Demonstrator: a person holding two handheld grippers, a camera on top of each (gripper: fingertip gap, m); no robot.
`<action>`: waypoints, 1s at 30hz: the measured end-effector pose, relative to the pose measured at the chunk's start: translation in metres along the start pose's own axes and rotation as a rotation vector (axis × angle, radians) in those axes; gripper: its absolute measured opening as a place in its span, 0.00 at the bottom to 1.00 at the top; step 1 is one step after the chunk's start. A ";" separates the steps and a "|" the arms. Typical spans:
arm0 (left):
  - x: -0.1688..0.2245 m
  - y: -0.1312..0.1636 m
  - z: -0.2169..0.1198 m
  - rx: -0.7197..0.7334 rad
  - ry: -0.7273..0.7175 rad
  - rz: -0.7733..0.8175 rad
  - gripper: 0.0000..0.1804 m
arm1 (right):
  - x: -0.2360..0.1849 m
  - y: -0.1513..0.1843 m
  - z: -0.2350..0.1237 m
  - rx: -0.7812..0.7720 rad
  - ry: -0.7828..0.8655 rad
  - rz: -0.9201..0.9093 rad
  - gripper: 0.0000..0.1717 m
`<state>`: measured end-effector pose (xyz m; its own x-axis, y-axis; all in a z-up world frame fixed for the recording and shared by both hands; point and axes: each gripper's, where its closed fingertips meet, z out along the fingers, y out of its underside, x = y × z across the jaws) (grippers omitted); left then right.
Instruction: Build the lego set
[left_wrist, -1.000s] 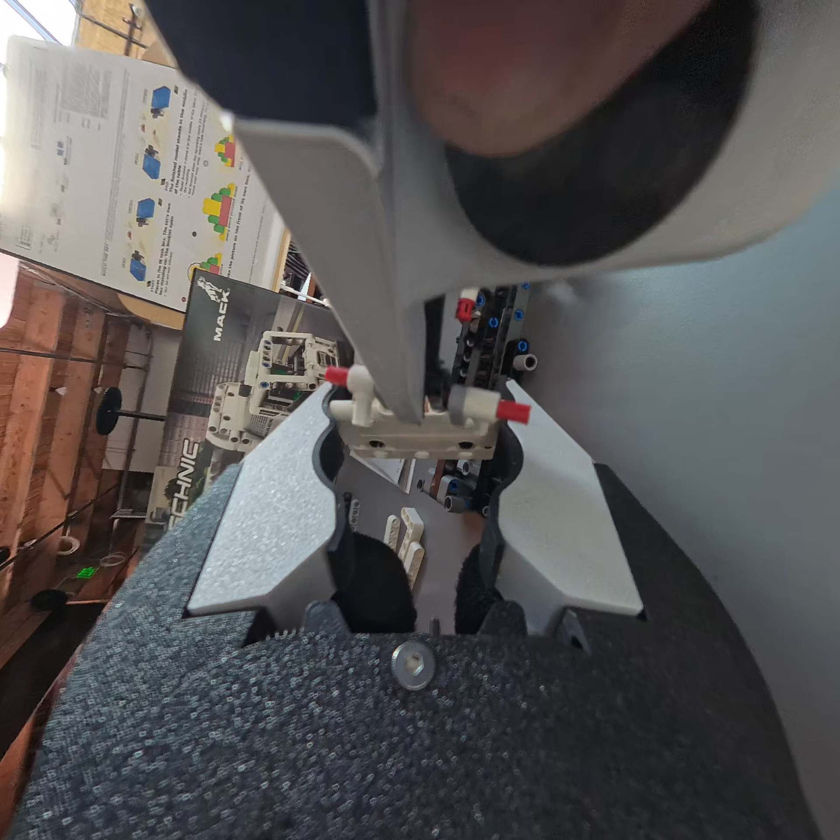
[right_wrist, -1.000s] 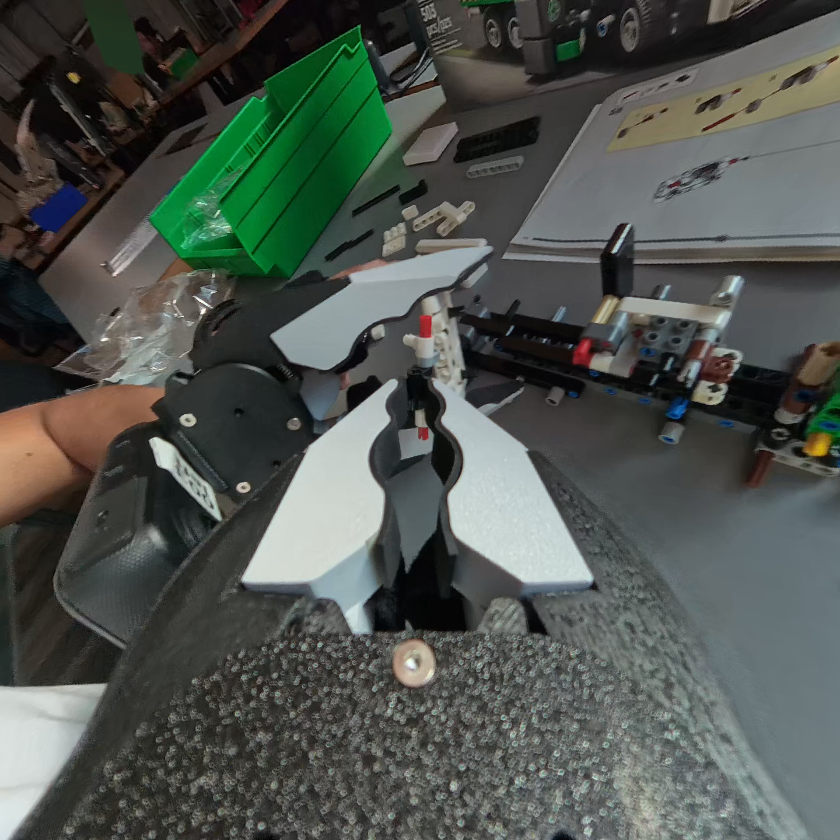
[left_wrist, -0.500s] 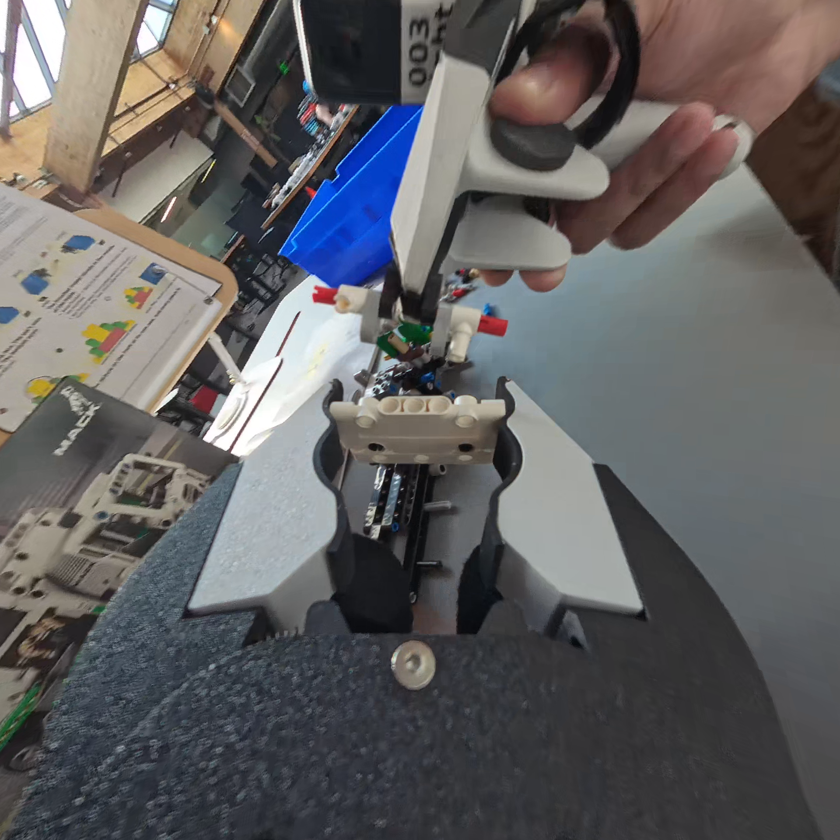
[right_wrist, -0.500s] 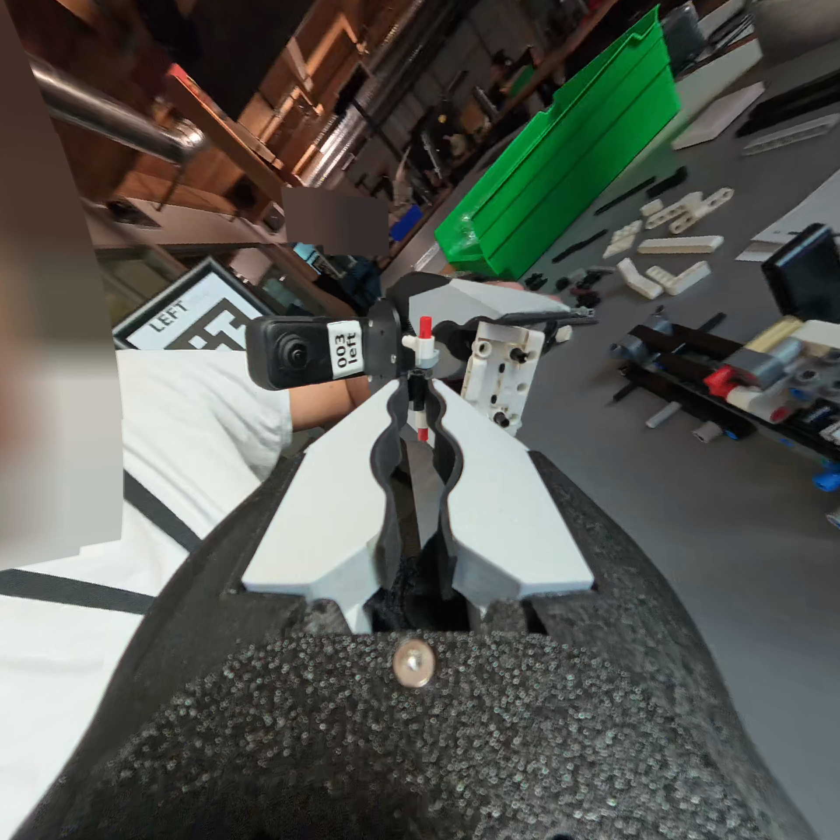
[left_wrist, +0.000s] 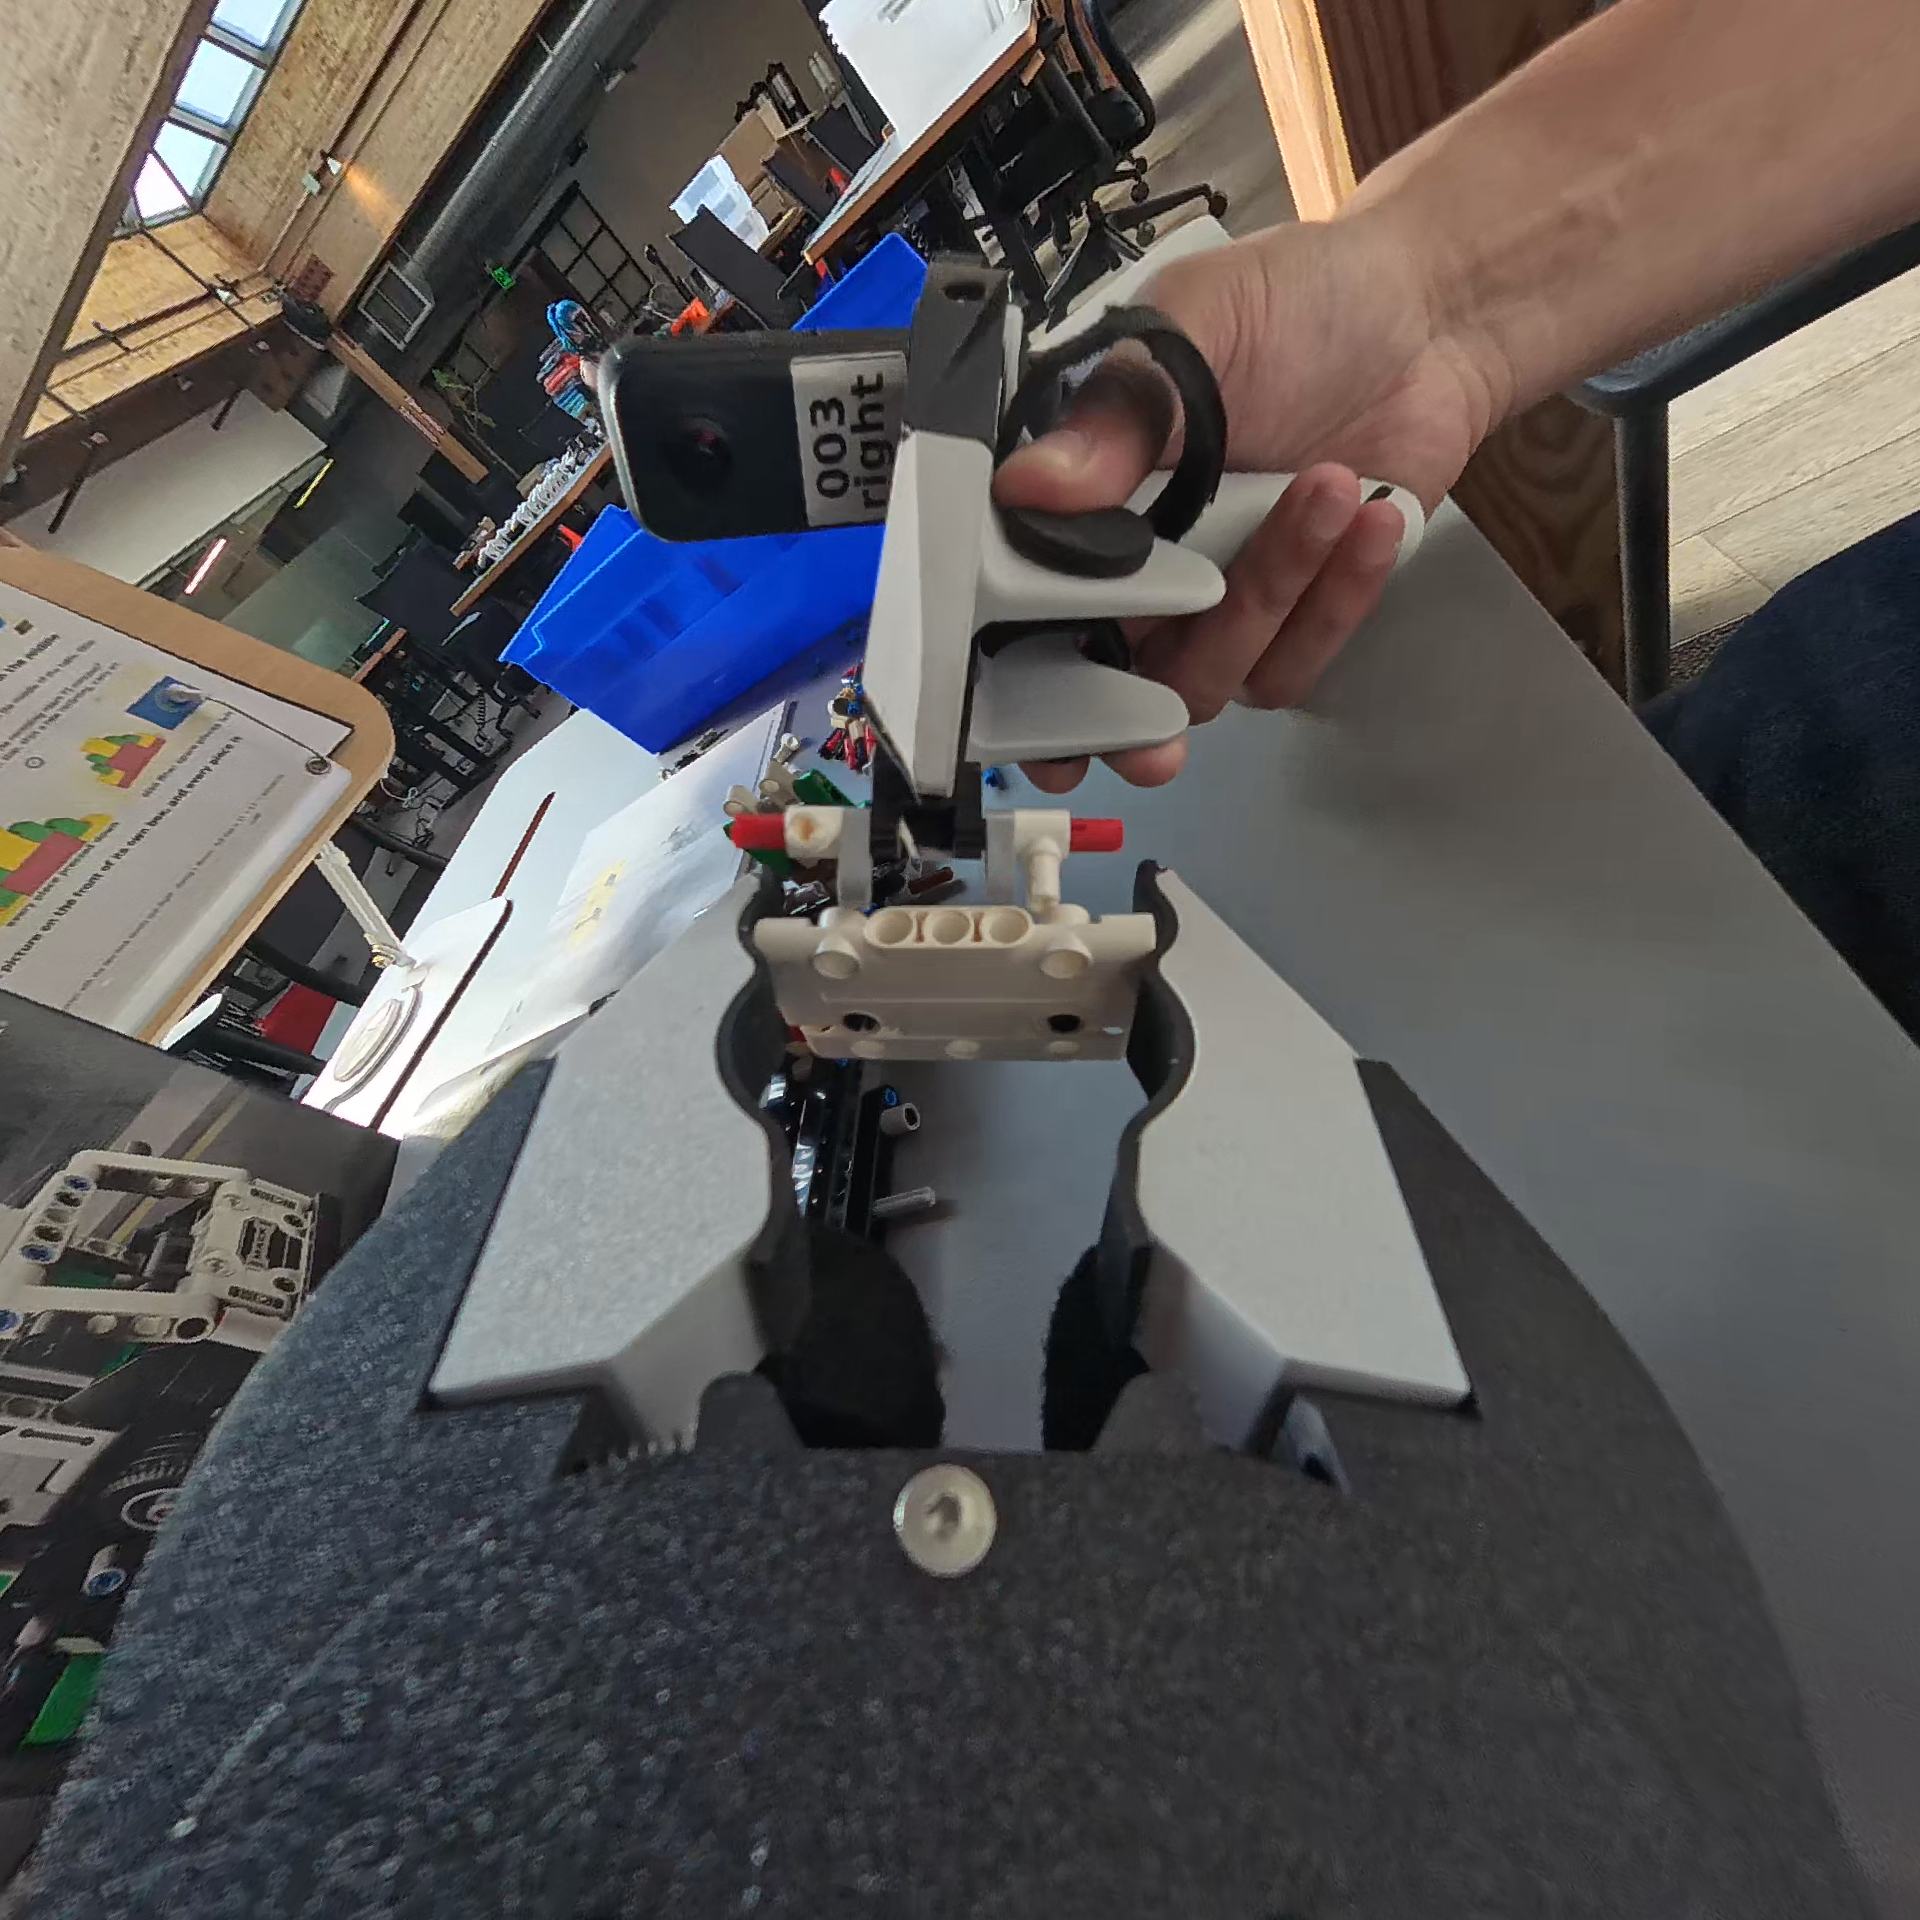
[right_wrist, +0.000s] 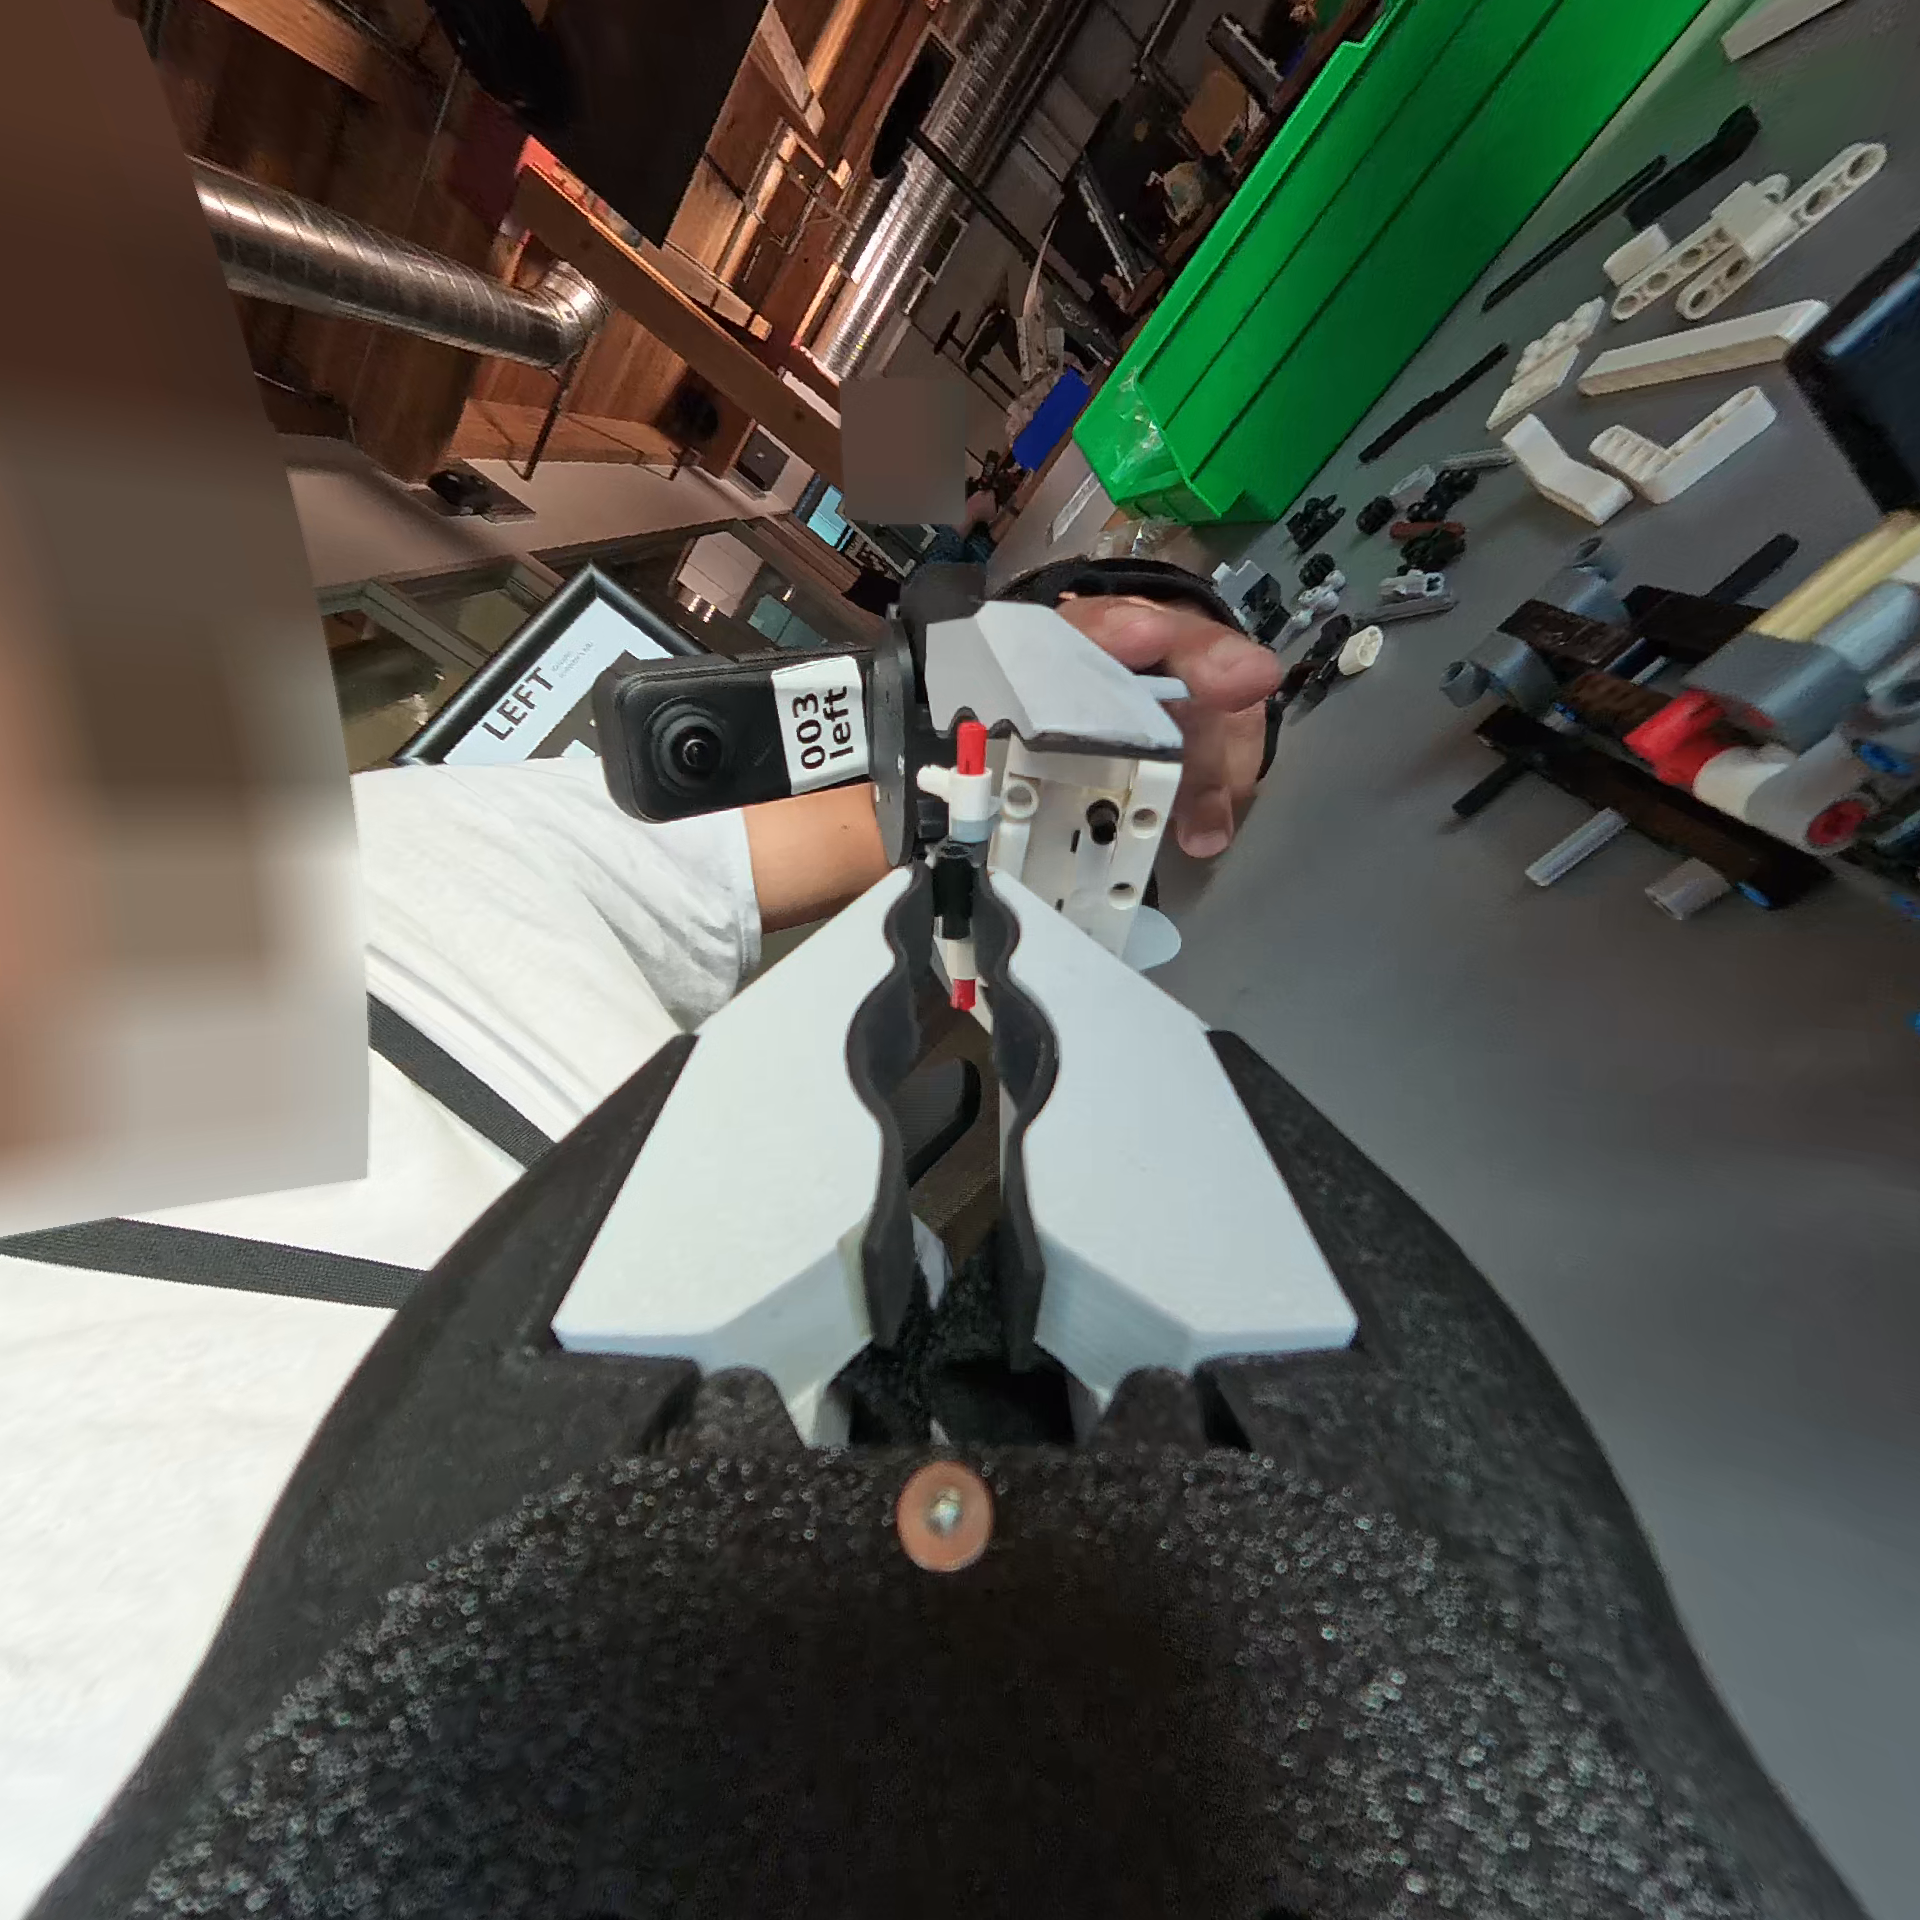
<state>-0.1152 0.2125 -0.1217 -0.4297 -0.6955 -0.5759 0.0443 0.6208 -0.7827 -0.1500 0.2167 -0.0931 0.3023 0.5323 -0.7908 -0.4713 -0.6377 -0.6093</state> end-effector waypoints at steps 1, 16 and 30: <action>-0.001 0.000 -0.001 0.003 -0.002 -0.008 0.36 | 0.001 -0.001 0.000 0.008 -0.001 0.006 0.03; -0.011 0.014 0.002 -0.113 -0.113 0.125 0.36 | -0.001 -0.002 0.002 0.056 0.104 0.010 0.03; -0.025 0.008 -0.005 -0.065 -0.126 -0.041 0.36 | 0.019 -0.006 -0.020 0.123 0.246 -0.087 0.03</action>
<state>-0.1082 0.2368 -0.1121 -0.3133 -0.7581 -0.5719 -0.0315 0.6102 -0.7916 -0.1254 0.2196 -0.1058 0.5308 0.4213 -0.7354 -0.5269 -0.5155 -0.6757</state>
